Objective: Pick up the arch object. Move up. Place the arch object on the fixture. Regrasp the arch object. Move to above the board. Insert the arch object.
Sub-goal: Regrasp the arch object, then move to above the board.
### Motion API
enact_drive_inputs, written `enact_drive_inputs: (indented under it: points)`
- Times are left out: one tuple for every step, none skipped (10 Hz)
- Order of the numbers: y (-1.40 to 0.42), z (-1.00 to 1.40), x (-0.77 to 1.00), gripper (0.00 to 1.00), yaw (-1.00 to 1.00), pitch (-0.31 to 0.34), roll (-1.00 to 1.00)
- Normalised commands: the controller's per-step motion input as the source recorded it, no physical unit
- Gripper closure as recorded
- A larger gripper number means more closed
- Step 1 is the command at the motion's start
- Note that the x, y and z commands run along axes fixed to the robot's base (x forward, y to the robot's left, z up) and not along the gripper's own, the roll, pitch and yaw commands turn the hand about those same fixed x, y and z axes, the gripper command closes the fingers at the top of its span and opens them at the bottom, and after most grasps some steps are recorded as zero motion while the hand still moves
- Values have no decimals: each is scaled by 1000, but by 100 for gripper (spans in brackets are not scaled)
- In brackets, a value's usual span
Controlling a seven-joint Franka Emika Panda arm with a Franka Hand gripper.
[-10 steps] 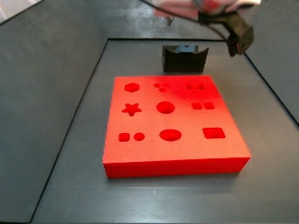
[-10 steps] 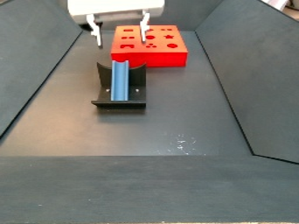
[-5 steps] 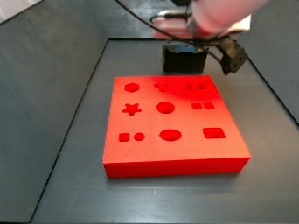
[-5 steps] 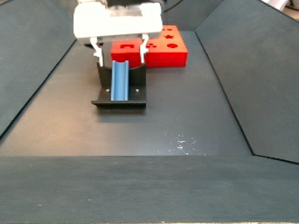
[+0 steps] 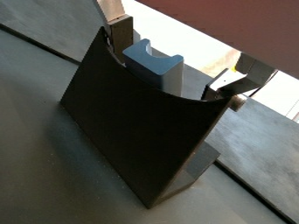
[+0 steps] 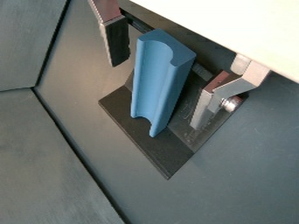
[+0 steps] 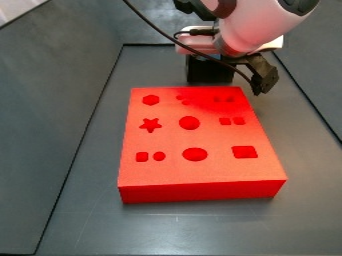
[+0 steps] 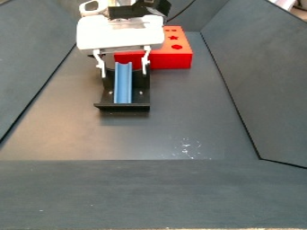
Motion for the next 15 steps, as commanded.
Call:
enact_drive_inputs:
  points:
    - [-17, -172, 9, 0, 20, 30, 54]
    - [-17, -172, 10, 0, 21, 30, 54]
    - [0, 0, 0, 100, 0, 0, 0]
    - [16, 1000, 220, 100, 26, 131, 119]
    - [12, 1000, 216, 100, 22, 139, 107]
    - [6, 1000, 203, 100, 41, 155, 81]
    - [6, 1000, 197, 100, 64, 160, 47]
    - [6, 1000, 194, 100, 80, 159, 23]
    - [3, 1000, 184, 100, 105, 151, -7]
    - [0, 1000, 173, 100, 124, 136, -24]
    - [-3, 1000, 164, 100, 135, 122, -30]
    - [-7, 1000, 153, 100, 137, 107, -32]
    - [-10, 1000, 137, 100, 136, 85, -34]
    - [-11, 920, 109, 100, 127, 72, -33]
    - [-10, 745, 73, 100, 120, 58, -34]
